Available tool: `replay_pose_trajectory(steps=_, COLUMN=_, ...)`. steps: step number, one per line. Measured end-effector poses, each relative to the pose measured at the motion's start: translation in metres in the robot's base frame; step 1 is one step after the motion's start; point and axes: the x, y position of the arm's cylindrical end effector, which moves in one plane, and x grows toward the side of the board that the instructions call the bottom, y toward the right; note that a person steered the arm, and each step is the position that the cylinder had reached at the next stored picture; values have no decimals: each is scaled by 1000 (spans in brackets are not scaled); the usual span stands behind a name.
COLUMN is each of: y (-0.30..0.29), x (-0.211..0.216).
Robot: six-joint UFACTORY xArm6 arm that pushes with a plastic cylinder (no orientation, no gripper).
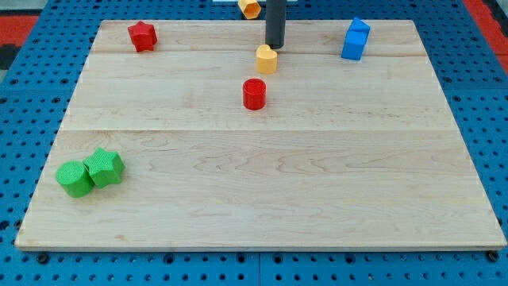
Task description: Move the green circle to the bottom right of the red circle
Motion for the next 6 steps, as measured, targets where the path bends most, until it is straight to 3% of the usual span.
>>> replay_pose_trajectory(steps=3, y=2, x=15)
replay_pose_trajectory(steps=5, y=47, x=-23)
replay_pose_trajectory(steps=6, y=35, x=40)
